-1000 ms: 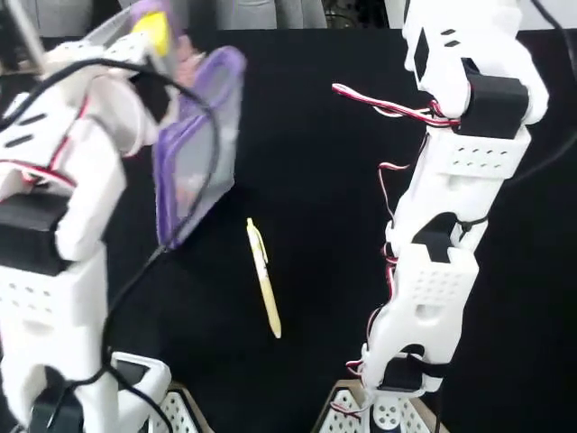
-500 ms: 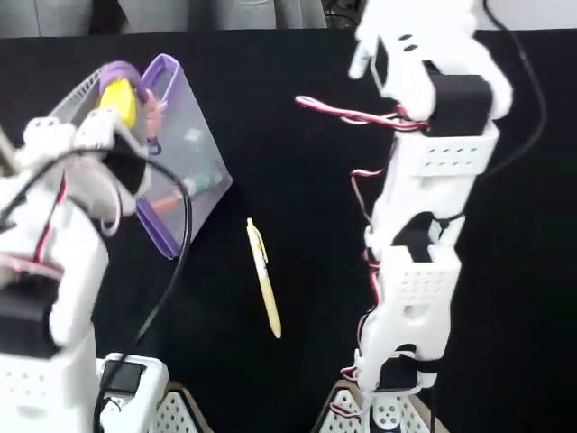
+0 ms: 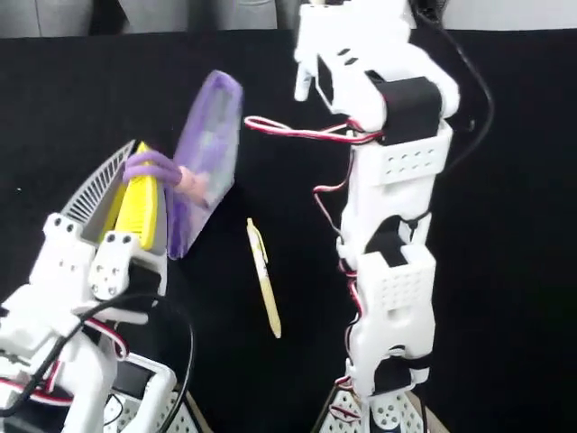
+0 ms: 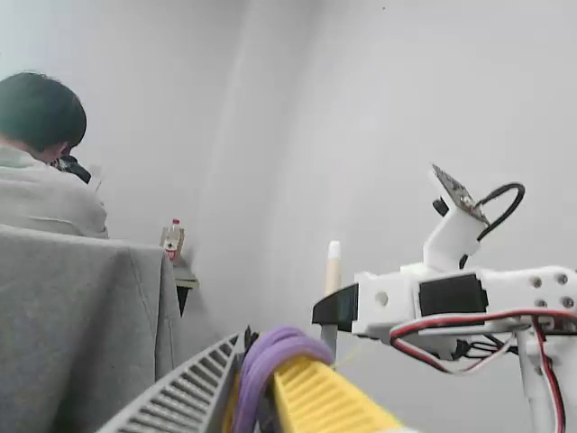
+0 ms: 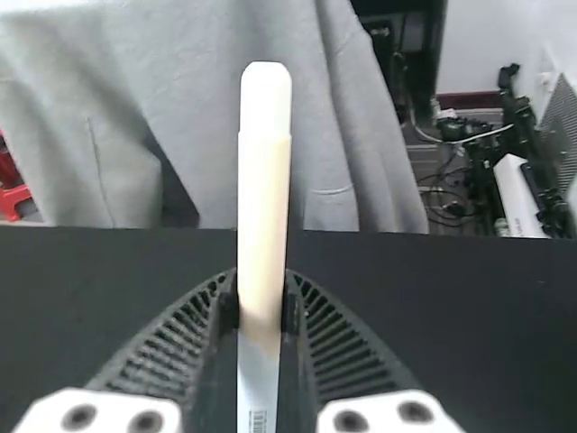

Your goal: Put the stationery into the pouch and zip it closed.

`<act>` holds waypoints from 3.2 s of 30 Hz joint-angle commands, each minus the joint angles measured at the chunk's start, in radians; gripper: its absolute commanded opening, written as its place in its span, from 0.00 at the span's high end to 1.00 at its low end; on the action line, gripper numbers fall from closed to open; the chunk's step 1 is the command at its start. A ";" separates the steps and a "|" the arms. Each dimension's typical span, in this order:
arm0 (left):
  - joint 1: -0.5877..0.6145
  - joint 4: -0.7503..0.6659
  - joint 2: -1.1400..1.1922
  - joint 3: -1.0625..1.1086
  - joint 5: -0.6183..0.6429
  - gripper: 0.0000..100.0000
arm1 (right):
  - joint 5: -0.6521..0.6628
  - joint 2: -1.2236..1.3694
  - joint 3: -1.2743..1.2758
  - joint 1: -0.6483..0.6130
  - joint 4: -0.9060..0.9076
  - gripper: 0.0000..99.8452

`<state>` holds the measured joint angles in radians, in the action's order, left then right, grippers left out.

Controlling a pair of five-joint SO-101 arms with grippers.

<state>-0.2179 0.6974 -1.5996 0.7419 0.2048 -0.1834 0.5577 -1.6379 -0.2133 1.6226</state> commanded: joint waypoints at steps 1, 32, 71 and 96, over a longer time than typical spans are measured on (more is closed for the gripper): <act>-0.019 -0.017 -0.078 0.051 -0.014 0.97 | -0.003 -0.048 -0.030 -0.046 0.008 0.99; 0.174 -0.025 -0.226 0.193 -0.012 0.97 | 0.072 -0.518 -0.016 -0.009 0.150 0.99; 0.182 -0.055 -0.226 0.193 0.055 0.97 | 0.095 -1.262 1.509 -0.124 -0.623 0.99; 0.326 -0.181 -0.224 0.220 0.161 0.97 | 0.199 -1.596 2.463 -0.270 -1.606 0.99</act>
<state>0.0997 0.5424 -1.8205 0.9475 0.3337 0.0054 -1.0717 0.7848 -0.4741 0.1649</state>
